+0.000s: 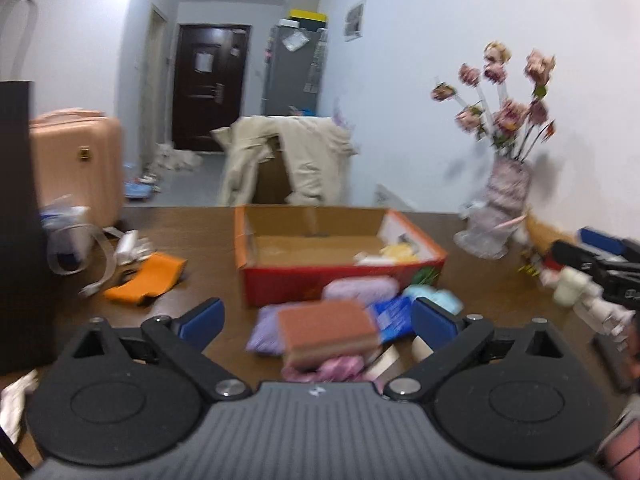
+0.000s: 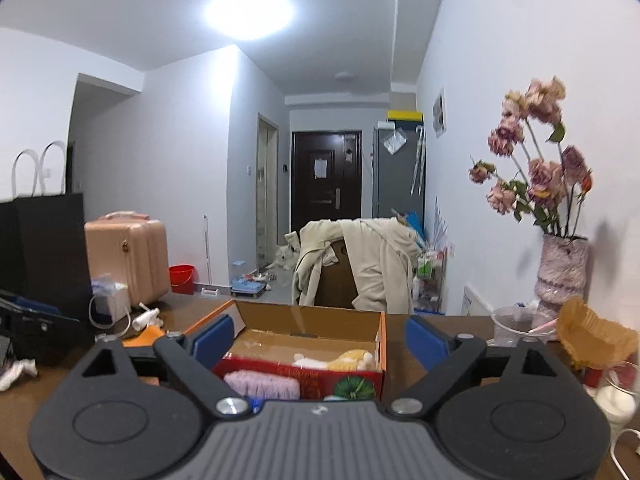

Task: Organize soft objects
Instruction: 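Move both tools back over the remaining soft items, then grasp the clear plastic bag with the left tool while the right tool grasps the white round sponge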

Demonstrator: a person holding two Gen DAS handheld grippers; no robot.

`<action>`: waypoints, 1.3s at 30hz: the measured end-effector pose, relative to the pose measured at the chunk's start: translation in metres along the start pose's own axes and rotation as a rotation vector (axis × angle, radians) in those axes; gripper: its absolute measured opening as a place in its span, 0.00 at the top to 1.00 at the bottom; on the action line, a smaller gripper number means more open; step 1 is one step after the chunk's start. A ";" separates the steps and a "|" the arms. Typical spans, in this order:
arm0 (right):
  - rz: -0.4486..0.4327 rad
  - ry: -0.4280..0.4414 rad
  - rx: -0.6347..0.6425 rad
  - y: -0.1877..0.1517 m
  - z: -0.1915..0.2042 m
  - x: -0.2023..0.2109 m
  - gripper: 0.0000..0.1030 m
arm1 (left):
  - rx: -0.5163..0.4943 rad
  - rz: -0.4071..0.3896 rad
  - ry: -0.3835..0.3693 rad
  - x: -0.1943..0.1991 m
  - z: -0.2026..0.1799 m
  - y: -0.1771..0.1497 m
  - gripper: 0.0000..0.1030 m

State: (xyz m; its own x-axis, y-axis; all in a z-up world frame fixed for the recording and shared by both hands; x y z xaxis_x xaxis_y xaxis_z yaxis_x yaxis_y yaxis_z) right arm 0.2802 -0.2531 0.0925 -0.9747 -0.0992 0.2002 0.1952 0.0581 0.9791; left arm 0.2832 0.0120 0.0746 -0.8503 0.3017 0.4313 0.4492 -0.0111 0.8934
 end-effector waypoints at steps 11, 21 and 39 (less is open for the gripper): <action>0.130 0.073 -0.005 -0.124 0.057 0.067 0.00 | 0.007 0.032 0.107 0.047 -0.004 -0.128 0.00; 0.240 0.098 -0.063 -0.152 0.064 0.050 0.06 | 0.037 0.075 0.072 0.017 -0.009 -0.137 0.00; 0.260 -0.005 -0.134 -0.143 0.012 -0.009 0.21 | 0.103 0.165 -0.142 -0.083 -0.084 -0.126 0.31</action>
Point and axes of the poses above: each gripper's, at about its wrist camera, not at the fingertips, and x roughly against the way its jaws point, z to its left, y to its top, the point moved 10 cm from there along -x, roughly the way its jaws point, and after that the axes turned 5 degrees about -y, right-handed, at the moved point
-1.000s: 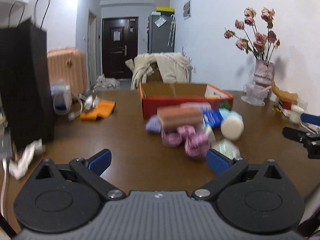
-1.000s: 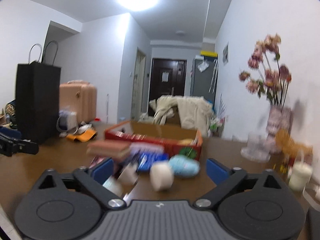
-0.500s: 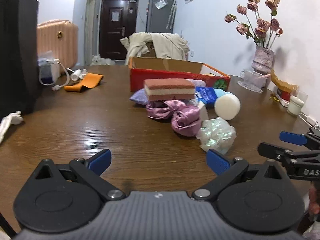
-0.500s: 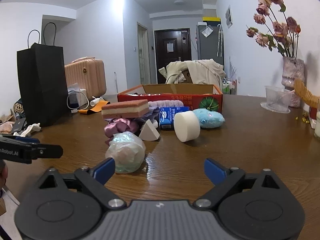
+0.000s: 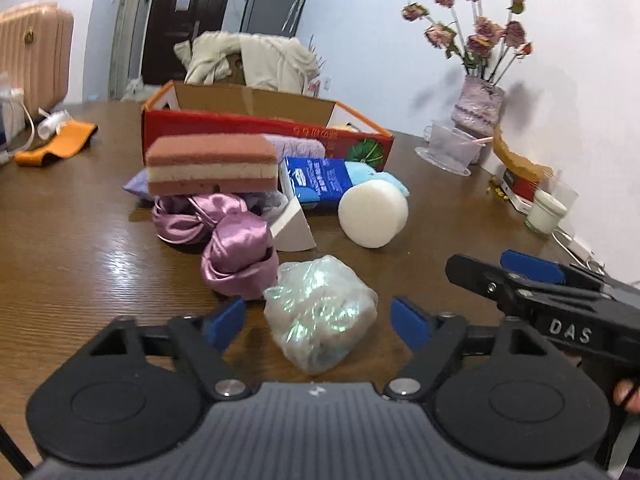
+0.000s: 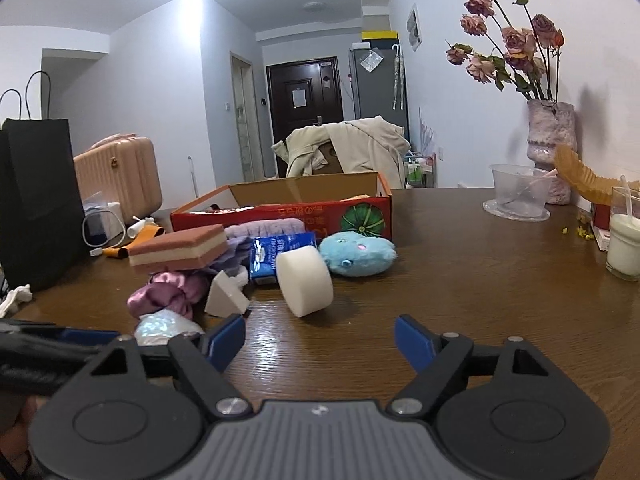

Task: Organize soft objects
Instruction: 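Grasp the clear plastic bag with the left tool while the right tool grasps the white round sponge, then carry the bag and sponge into the box and open both tools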

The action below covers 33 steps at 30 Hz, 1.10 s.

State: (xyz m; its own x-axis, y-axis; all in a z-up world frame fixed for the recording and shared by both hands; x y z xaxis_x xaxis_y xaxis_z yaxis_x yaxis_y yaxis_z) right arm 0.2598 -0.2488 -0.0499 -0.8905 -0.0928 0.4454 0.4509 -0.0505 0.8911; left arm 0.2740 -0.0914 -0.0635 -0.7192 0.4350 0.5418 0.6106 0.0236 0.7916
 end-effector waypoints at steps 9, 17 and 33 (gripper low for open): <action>0.065 0.014 0.058 0.025 0.017 -0.066 0.30 | 0.042 0.024 -0.041 0.019 0.024 -0.008 0.54; 0.119 0.024 0.037 0.027 0.030 -0.092 0.69 | 0.081 -0.043 0.075 0.069 0.062 -0.007 0.53; 0.038 0.039 0.016 0.041 0.025 -0.005 0.69 | 0.021 -0.181 0.050 0.099 0.061 0.037 0.53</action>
Point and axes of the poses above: each gripper's, at about its wrist camera, not at the fingertips, and x roughly against the way its jaws point, z to its left, y to its top, the point moved 10 cm from there along -x, roughly the way its jaws point, and after that the axes turned 5 degrees about -y, right-handed, at the moved point
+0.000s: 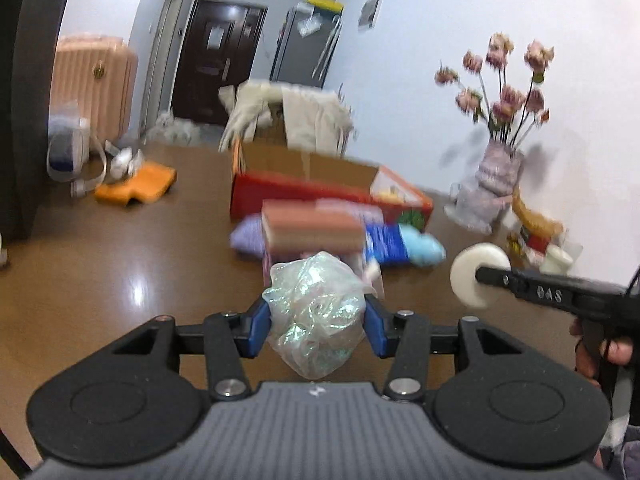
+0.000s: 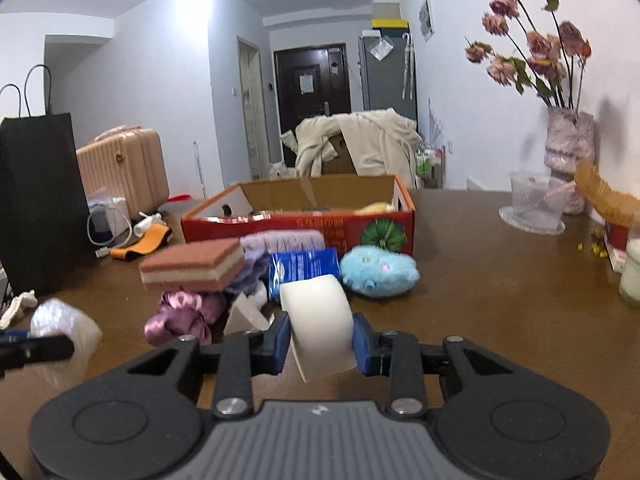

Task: Organize soft objects
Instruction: 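Carry the bag and sponge into the box and open both tools, then move both tools back over the remaining soft items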

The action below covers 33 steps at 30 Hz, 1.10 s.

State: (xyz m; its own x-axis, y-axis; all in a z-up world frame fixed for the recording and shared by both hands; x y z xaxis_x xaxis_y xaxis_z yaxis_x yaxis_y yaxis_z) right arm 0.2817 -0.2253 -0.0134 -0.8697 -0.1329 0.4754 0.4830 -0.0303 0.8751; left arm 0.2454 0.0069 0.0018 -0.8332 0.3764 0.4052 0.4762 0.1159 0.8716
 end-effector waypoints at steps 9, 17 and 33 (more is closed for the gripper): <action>-0.077 0.029 0.056 0.135 -0.012 -0.089 0.69 | -0.096 -0.063 -0.009 -0.111 0.029 0.157 0.50; 0.139 -0.119 0.078 0.184 -0.053 -0.287 0.69 | -0.129 0.137 0.181 -0.310 0.093 0.194 0.49; 0.155 -0.246 0.159 0.182 -0.066 -0.378 0.26 | -0.158 0.253 0.227 -0.372 0.128 0.185 0.20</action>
Point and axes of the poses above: each gripper's, at about its wrist camera, not at the fingertips, and x roughly against the way its jaws point, z to its left, y to its top, the point moved 10 cm from there along -x, roughly the way its jaws point, and after that the axes turned 5 degrees about -y, right-handed, at the moved point
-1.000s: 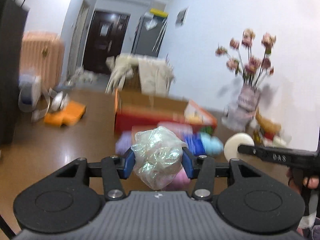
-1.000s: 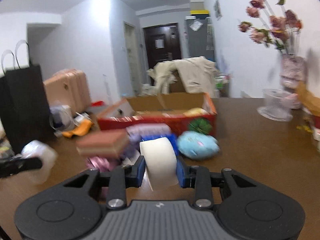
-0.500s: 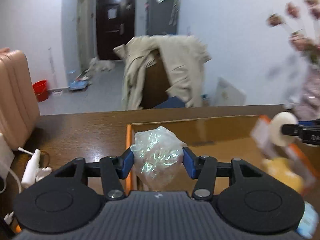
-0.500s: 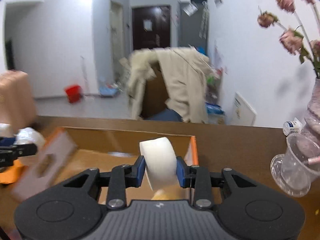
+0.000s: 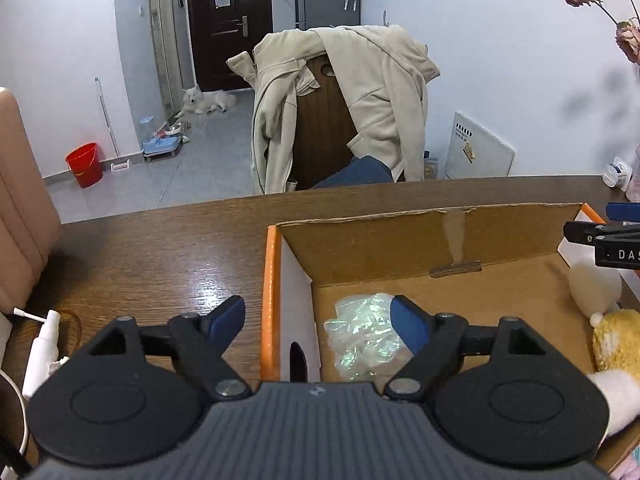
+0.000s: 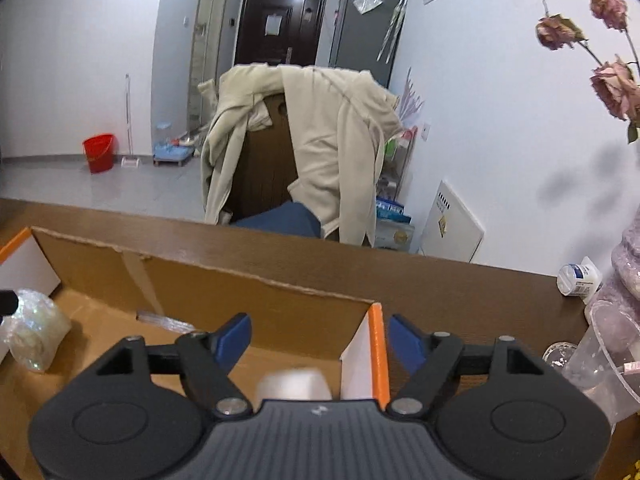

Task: Organize soft objects
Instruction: 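Move both tools back over the remaining soft items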

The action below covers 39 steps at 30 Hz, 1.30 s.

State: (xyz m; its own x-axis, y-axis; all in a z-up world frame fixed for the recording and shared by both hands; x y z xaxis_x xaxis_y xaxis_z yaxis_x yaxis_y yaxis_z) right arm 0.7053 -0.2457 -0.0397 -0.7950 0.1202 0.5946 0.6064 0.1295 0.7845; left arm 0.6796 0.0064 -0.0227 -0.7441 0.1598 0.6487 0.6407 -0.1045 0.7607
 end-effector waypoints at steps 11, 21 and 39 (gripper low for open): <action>-0.118 0.044 0.024 0.024 -0.022 0.119 0.19 | -0.013 -0.156 -0.076 0.130 -0.014 0.013 0.13; -0.337 0.161 -0.072 -0.050 -0.042 0.313 0.09 | -0.044 -0.375 -0.112 0.307 -0.028 -0.078 0.01; -0.429 0.182 0.017 -0.243 -0.017 0.465 0.00 | 0.005 -0.446 -0.106 0.420 -0.052 -0.285 0.00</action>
State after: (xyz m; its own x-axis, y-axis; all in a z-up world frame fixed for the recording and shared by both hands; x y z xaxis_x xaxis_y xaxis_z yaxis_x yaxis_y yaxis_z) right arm 0.1879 -0.2382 0.0496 -0.9631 -0.1225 0.2398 0.2215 0.1456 0.9642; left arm 0.1751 0.0519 0.0342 -0.9240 0.2880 0.2516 0.2633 0.0022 0.9647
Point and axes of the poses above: each gripper's, at about its wrist camera, not at the fingertips, and x roughly against the way its jaws point, z to its left, y to its top, the point moved 10 cm from there along -x, roughly the way its jaws point, and after that the axes turned 5 degrees about -y, right-handed, at the moved point
